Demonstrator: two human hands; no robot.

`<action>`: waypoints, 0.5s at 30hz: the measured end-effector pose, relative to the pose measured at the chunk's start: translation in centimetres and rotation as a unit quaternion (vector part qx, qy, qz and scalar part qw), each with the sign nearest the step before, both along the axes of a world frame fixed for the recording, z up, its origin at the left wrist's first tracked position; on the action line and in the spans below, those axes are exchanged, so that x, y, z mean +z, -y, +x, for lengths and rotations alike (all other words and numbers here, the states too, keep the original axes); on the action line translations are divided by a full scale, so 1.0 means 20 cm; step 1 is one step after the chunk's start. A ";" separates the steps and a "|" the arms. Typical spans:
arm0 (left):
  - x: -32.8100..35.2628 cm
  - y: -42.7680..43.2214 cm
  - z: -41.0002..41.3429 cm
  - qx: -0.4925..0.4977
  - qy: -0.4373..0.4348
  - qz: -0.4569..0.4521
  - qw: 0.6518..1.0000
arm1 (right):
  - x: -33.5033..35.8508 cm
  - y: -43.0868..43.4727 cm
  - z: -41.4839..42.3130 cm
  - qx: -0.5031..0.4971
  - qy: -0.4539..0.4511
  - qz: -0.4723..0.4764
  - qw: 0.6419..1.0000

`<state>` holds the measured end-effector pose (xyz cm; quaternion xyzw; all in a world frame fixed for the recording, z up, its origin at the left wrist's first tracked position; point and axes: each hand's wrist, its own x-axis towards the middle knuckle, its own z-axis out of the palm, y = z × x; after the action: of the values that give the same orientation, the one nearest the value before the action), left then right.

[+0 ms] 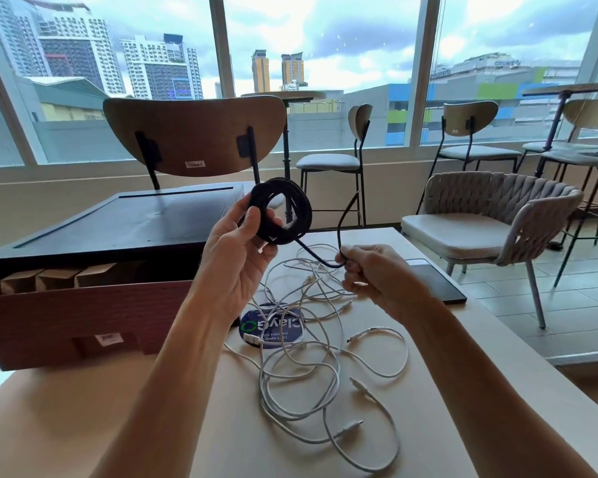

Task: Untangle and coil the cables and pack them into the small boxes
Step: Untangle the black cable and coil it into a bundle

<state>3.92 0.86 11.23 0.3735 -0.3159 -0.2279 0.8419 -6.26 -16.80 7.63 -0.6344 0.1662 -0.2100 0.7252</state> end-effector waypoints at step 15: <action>-0.03 0.03 -0.01 -0.023 0.011 0.031 0.999 | 0.04 -0.11 -0.03 -0.050 -0.129 -0.544 0.828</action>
<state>3.78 0.30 10.64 0.3940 -0.3264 -0.2528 0.8212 -6.94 -14.61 8.48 -0.9384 0.1484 -0.2184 0.2230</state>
